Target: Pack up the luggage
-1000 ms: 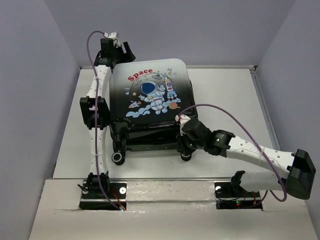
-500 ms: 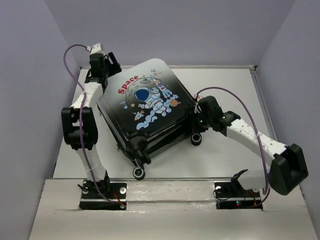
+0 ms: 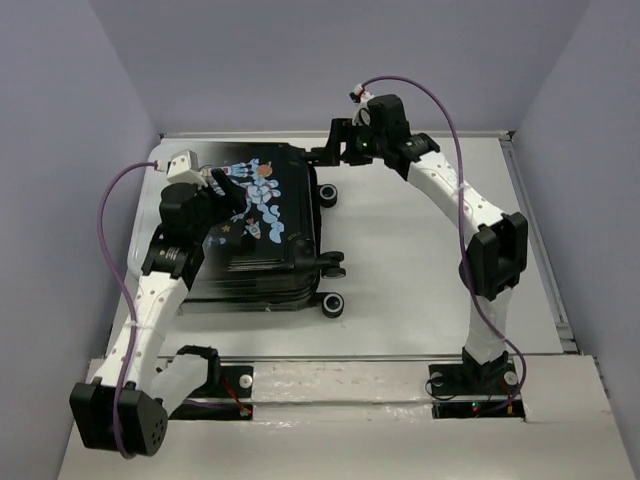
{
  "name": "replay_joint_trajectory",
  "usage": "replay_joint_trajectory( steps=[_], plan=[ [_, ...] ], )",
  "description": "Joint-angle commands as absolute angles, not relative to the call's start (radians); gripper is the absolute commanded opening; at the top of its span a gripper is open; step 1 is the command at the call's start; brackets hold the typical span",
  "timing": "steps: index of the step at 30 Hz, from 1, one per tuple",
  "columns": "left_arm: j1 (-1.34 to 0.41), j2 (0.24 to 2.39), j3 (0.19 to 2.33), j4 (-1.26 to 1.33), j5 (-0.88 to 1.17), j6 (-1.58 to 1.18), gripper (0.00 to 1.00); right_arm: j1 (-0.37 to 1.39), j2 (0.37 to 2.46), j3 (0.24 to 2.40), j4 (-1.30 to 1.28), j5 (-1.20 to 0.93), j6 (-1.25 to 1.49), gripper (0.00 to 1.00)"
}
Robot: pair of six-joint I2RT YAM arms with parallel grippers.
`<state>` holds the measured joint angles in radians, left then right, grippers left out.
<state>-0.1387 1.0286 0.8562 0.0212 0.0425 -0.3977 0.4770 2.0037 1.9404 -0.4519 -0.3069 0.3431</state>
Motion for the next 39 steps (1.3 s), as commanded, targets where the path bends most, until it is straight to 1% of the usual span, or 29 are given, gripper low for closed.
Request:
replay_joint_trajectory(
  steps=[1,2,3,4,5,6,7,8,9,10,12,14,19,20,24,28,29,34,37,38,39],
  plan=[
    [-0.132,0.969,0.955,-0.242,-0.108,-0.347,0.90,0.494,1.799,1.852,-0.466,-0.232,0.301,0.76],
    [-0.126,0.980,0.994,-0.250,-0.109,-0.341,0.91,0.494,1.758,1.800,-0.462,-0.230,0.296,0.75],
    [-0.117,0.992,1.030,-0.247,-0.144,-0.336,0.91,0.494,1.715,1.676,-0.445,-0.235,0.295,0.70],
    [-0.085,1.026,1.098,-0.239,-0.126,-0.334,0.91,0.508,1.622,1.598,-0.421,-0.276,0.301,0.66],
    [-0.071,1.049,1.132,-0.245,-0.114,-0.337,0.91,0.521,1.571,1.518,-0.347,-0.311,0.304,0.51],
    [-0.057,1.075,1.167,-0.259,-0.100,-0.344,0.92,0.544,1.525,1.444,-0.321,-0.340,0.305,0.51],
    [-0.040,1.121,1.213,-0.271,-0.056,-0.353,0.91,0.610,1.438,1.320,-0.269,-0.382,0.281,0.42],
    [-0.040,1.130,1.219,-0.268,-0.034,-0.360,0.91,0.611,1.402,1.271,-0.256,-0.402,0.253,0.48],
    [-0.037,1.132,1.220,-0.259,-0.022,-0.365,0.91,0.645,1.373,1.234,-0.253,-0.411,0.232,0.58],
    [-0.037,1.117,1.206,-0.233,-0.015,-0.373,0.91,0.688,1.352,1.180,-0.253,-0.429,0.194,0.78],
    [-0.034,1.083,1.206,-0.226,-0.021,-0.387,0.91,0.698,1.299,1.120,-0.218,-0.513,0.131,0.93],
    [-0.029,1.063,1.227,-0.245,-0.056,-0.379,0.92,0.698,1.269,1.025,-0.143,-0.549,0.086,0.99],
    [-0.009,1.031,1.249,-0.293,-0.150,-0.362,0.93,0.698,1.319,1.002,-0.147,-0.604,0.012,1.00],
    [0.023,1.017,1.229,-0.285,-0.141,-0.368,0.94,0.698,1.337,1.009,-0.158,-0.612,0.012,1.00],
    [0.037,1.017,1.203,-0.270,-0.084,-0.385,0.94,0.709,1.426,1.048,-0.201,-0.586,0.012,1.00],
    [0.037,1.019,1.209,-0.270,-0.095,-0.379,0.94,0.733,1.453,1.074,-0.190,-0.612,0.027,1.00],
    [0.038,1.019,1.213,-0.273,-0.116,-0.373,0.94,0.762,1.465,1.081,-0.189,-0.611,0.032,1.00],
    [0.037,0.994,1.181,-0.279,-0.208,-0.344,0.94,0.772,1.459,1.080,-0.062,-0.548,0.167,1.00],
    [0.037,0.963,1.149,-0.272,-0.274,-0.339,0.94,0.772,1.453,1.063,0.024,-0.548,0.189,1.00],
    [0.037,0.939,1.128,-0.261,-0.279,-0.337,0.94,0.772,1.451,1.057,0.046,-0.540,0.195,0.98],
    [0.037,0.930,1.120,-0.258,-0.285,-0.334,0.94,0.772,1.447,1.045,0.075,-0.538,0.192,0.84]
  ],
)
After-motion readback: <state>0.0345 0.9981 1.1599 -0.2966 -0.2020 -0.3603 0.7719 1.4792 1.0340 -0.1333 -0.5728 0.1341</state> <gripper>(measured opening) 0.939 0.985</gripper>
